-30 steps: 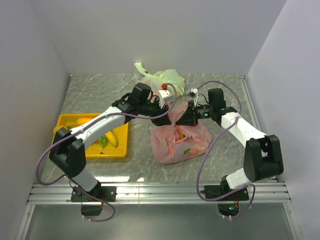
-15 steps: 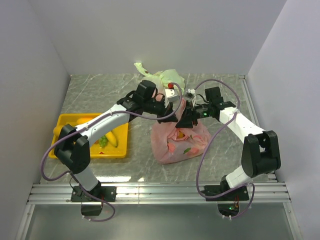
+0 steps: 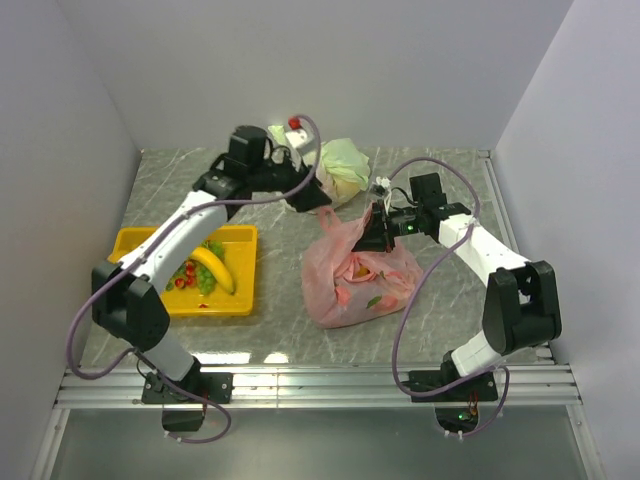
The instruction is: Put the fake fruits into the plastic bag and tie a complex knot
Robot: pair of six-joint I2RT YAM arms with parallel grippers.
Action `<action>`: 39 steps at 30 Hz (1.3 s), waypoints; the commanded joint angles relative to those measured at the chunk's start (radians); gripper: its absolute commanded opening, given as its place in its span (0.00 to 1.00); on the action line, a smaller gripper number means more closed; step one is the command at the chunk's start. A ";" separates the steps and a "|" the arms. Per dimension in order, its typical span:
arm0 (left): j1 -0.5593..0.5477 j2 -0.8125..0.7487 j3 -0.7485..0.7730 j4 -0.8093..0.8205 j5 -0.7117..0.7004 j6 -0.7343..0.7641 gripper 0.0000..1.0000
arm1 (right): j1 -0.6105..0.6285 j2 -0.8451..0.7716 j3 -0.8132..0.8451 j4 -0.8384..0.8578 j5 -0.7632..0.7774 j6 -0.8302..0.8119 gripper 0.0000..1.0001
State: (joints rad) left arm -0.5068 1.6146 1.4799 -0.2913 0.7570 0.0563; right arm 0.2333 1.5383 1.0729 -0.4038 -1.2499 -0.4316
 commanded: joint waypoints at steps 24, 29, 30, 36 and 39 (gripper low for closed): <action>0.031 0.038 0.043 -0.192 0.067 -0.334 0.68 | 0.040 -0.092 0.005 -0.087 0.075 -0.277 0.00; 0.024 0.051 0.025 -0.186 0.045 -0.366 0.68 | 0.041 -0.092 0.009 -0.102 0.078 -0.300 0.00; 0.021 0.056 0.025 -0.186 0.033 -0.368 0.67 | 0.043 -0.093 0.009 -0.102 0.076 -0.302 0.00; 0.022 0.033 0.008 -0.122 0.083 -0.355 0.27 | 0.043 -0.084 0.015 -0.122 0.087 -0.314 0.00; 0.019 -0.044 -0.058 0.004 0.145 -0.339 0.00 | 0.046 -0.072 0.012 -0.084 0.101 -0.262 0.00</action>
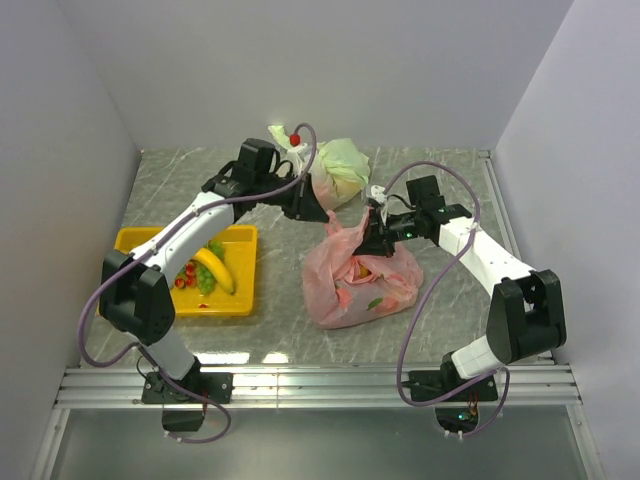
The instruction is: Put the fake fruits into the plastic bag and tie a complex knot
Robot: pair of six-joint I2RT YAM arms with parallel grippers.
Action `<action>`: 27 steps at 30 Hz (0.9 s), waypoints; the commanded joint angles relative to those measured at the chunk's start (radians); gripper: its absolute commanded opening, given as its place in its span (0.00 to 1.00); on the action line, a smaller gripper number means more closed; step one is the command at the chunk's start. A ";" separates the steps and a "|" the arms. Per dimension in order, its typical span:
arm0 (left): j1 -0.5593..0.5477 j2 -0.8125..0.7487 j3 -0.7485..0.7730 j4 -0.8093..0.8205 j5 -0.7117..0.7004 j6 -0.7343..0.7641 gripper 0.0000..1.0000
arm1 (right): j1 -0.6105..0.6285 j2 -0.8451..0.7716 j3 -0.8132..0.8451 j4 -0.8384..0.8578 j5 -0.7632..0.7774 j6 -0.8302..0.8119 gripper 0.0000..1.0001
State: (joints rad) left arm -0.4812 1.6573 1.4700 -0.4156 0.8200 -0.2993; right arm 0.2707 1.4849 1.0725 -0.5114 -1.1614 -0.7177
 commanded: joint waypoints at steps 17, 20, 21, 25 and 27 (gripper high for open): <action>-0.373 -0.101 -0.191 0.173 -0.129 0.385 0.00 | 0.007 -0.009 -0.063 0.312 0.123 0.415 0.00; -0.410 -0.022 -0.217 0.192 -0.271 0.414 0.00 | 0.004 -0.024 -0.072 0.330 0.132 0.440 0.00; -0.415 -0.007 -0.221 0.198 -0.319 0.414 0.00 | 0.005 -0.028 -0.077 0.330 0.135 0.442 0.00; -0.431 0.062 -0.255 0.234 -0.412 0.453 0.00 | -0.005 -0.048 -0.097 0.330 0.144 0.449 0.00; -0.435 0.099 -0.247 0.222 -0.453 0.457 0.00 | -0.014 -0.049 -0.100 0.318 0.140 0.442 0.00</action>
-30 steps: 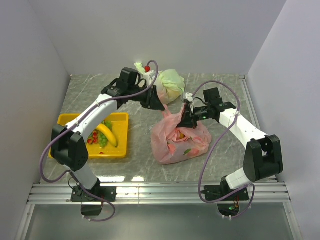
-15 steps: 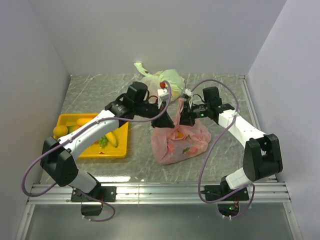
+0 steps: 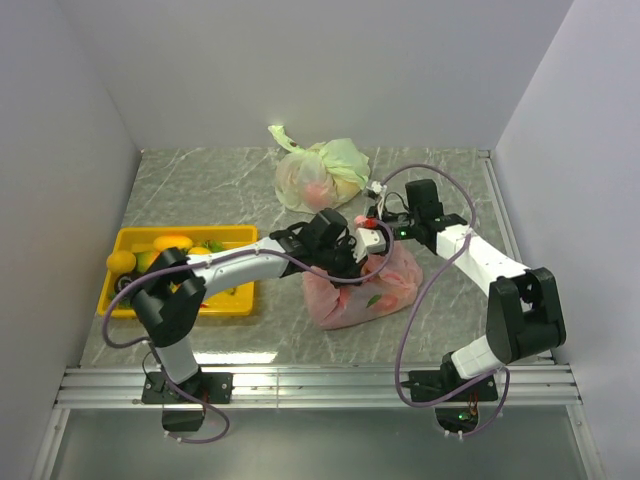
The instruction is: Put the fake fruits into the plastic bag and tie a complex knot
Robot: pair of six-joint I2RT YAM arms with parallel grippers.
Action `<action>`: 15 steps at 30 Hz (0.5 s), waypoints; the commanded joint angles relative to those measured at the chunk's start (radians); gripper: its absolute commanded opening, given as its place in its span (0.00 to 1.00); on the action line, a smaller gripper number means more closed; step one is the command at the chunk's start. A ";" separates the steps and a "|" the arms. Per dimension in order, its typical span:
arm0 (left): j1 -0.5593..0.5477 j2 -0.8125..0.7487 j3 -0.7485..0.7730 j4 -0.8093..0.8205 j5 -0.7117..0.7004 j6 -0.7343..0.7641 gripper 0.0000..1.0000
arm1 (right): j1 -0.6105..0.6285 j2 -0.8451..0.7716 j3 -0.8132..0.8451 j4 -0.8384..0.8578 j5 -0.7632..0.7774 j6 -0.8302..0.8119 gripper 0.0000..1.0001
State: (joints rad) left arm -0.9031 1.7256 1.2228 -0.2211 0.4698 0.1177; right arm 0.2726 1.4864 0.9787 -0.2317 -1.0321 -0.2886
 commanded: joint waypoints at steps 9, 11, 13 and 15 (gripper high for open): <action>-0.005 0.055 0.010 0.082 -0.122 0.014 0.00 | -0.171 -0.006 0.126 -0.303 -0.035 -0.247 0.57; -0.002 0.061 0.026 0.074 -0.111 0.010 0.00 | -0.240 0.017 0.193 -0.414 -0.063 -0.283 0.63; 0.003 0.065 0.033 0.080 -0.103 -0.012 0.00 | -0.268 0.058 0.251 -0.525 -0.097 -0.303 0.63; 0.004 0.074 0.047 0.080 -0.106 -0.030 0.00 | -0.326 0.087 0.259 -0.551 -0.097 -0.268 0.63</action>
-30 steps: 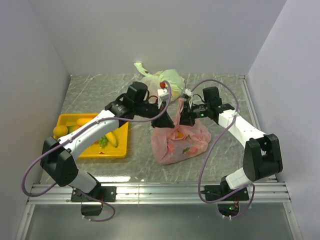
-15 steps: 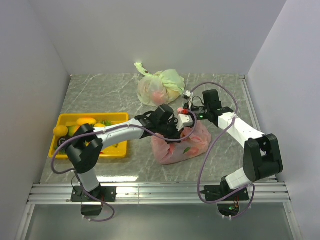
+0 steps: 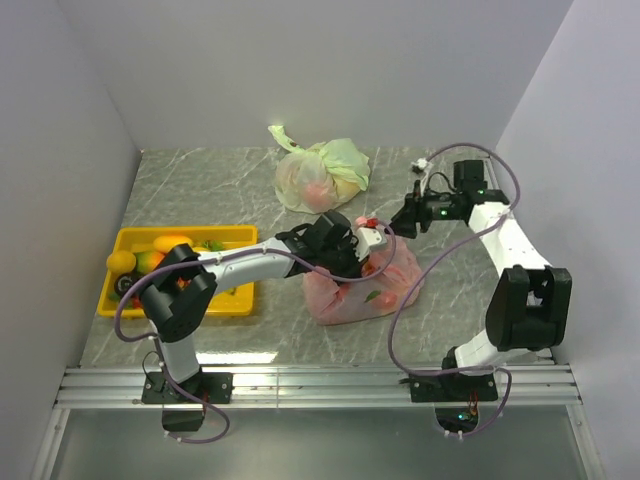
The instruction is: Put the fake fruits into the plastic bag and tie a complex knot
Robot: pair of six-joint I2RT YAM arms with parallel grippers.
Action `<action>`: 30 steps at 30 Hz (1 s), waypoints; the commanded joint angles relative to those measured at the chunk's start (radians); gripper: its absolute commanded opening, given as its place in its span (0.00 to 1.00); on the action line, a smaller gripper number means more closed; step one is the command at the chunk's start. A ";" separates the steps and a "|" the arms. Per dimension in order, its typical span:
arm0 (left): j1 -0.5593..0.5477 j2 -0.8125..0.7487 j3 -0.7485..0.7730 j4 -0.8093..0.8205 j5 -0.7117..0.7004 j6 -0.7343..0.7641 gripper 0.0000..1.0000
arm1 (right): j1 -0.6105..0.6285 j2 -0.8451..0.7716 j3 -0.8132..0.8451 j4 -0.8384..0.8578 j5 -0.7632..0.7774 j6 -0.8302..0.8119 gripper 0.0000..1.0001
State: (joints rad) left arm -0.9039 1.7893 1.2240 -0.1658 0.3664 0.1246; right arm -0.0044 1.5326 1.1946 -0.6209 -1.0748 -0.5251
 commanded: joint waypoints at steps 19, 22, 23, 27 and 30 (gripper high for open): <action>0.057 0.090 0.106 -0.001 -0.149 -0.220 0.00 | 0.000 0.308 -0.044 -0.441 -0.053 -0.159 0.44; 0.080 0.079 0.098 0.003 -0.132 -0.233 0.00 | 0.076 0.320 -0.040 -0.456 -0.076 -0.162 0.42; 0.095 0.076 0.095 0.009 -0.123 -0.246 0.00 | 0.108 0.324 -0.043 -0.447 -0.082 -0.151 0.41; 0.144 0.056 0.065 0.051 -0.063 -0.292 0.00 | 0.184 0.317 -0.081 -0.381 -0.152 -0.092 0.41; 0.177 0.045 0.040 0.072 -0.024 -0.316 0.00 | 0.256 0.270 -0.171 -0.073 -0.218 0.093 0.48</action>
State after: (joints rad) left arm -0.7647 1.8759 1.2789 -0.1547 0.2985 -0.1417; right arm 0.1886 1.8488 1.0943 -0.9379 -1.1976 -0.5808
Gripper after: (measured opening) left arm 0.012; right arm 0.454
